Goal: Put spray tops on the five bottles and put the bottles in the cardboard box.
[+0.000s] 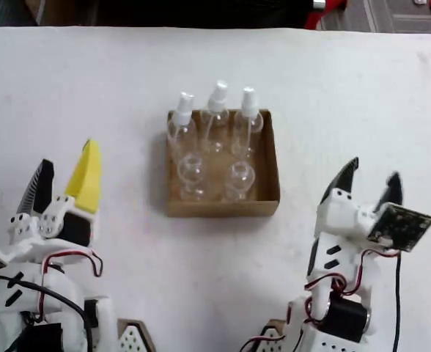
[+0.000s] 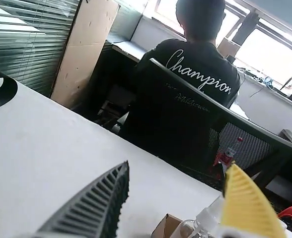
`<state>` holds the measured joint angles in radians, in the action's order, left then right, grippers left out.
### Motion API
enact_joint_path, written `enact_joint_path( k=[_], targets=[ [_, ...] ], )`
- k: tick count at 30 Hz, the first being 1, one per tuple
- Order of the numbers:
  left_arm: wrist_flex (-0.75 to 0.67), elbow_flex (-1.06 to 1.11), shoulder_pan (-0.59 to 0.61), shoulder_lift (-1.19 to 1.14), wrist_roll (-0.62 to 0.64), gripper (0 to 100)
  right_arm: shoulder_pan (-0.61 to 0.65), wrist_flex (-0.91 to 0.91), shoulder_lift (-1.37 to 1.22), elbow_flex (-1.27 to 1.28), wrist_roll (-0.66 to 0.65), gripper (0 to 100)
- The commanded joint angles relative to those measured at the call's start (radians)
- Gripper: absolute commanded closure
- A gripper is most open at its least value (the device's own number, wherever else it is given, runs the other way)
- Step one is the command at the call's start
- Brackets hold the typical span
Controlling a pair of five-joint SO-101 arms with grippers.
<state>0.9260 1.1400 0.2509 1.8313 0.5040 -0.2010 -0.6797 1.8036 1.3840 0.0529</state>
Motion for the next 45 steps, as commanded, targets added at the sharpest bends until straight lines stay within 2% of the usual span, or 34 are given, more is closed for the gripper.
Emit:
enact_joint_path(
  k=[1,5,7,12,18,20,28,30,35,39,45],
  targets=[
    [-0.057,0.003,-0.015,-0.001,-0.015,71,0.047,0.001,-0.004,-0.006,-0.017,81.2],
    [-0.120,0.051,-0.015,-0.001,-0.025,71,0.015,0.002,-0.002,0.009,0.143,76.0],
    [-0.147,0.069,-0.018,-0.001,-0.064,71,-0.015,0.005,-0.002,0.017,0.183,75.5],
    [-0.147,0.083,-0.119,-0.002,-0.130,71,-0.015,0.005,-0.002,0.017,0.132,77.1],
    [-0.130,0.083,-0.200,-0.002,-0.221,71,0.025,0.016,-0.001,0.015,0.018,98.8],
    [-0.130,0.083,-0.200,-0.002,-0.222,71,0.042,0.027,-0.002,0.017,-0.025,96.9],
    [-0.132,0.083,-0.200,-0.002,-0.222,72,0.050,0.033,-0.002,0.017,-0.021,96.1],
    [-0.137,0.083,-0.199,-0.002,-0.226,77,0.050,0.033,-0.002,0.017,-0.021,96.0],
    [-0.152,0.075,-0.199,-0.002,-0.267,98,0.042,0.035,-0.001,0.012,-0.020,95.9],
    [-0.192,0.081,-0.197,-0.002,-0.368,97,0.033,0.035,0.001,0.009,-0.020,95.9],
    [-0.190,0.112,-0.197,-0.002,-0.377,98,0.001,0.038,0.001,0.009,-0.020,95.9]
  ],
)
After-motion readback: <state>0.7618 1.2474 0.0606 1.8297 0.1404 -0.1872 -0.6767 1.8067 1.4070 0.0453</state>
